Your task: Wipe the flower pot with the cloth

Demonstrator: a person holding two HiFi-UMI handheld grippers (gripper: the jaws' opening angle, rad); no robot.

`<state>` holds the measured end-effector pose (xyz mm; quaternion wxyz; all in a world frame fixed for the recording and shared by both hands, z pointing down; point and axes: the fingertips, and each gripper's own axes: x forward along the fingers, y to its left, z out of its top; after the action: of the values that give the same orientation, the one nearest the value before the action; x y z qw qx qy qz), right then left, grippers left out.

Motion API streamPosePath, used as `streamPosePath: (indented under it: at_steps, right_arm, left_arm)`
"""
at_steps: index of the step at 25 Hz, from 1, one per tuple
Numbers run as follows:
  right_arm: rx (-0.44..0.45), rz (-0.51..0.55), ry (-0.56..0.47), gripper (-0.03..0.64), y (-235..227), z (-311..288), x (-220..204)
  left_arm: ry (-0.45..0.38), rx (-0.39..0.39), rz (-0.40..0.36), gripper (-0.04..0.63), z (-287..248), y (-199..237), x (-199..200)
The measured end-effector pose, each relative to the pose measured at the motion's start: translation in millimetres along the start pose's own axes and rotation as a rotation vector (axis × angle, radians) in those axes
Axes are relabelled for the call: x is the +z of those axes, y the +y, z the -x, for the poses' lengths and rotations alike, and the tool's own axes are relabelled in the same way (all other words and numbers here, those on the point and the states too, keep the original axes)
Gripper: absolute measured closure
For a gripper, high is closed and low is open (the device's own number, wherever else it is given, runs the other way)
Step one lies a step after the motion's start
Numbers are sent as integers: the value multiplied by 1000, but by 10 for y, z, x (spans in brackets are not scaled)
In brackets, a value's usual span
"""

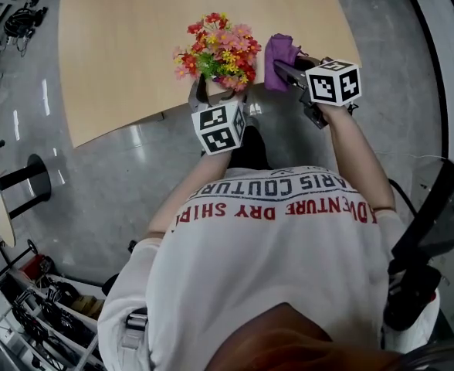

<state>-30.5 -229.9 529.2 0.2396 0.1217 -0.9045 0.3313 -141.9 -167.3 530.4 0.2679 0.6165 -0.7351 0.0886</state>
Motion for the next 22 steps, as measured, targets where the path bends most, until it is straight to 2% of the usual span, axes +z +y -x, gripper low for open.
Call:
streamPosePath:
  at_steps: [5,10,15,22]
  right_arm:
    - [4,7,-6,571,120,46,-2]
    - [4,-3,-12,571,133,1,-4]
    - [20,-12,-13,571,131,28,34]
    - [51,-21,-48,572,177,26,140]
  left_arm:
    - [-18,40,14,155,-31,-39,37]
    - [-25,-15,-40,155,-63,36,71]
    - [6,-159,-152,163,-68,-24,92]
    - [60,-438,-303,163,-95,-15,101]
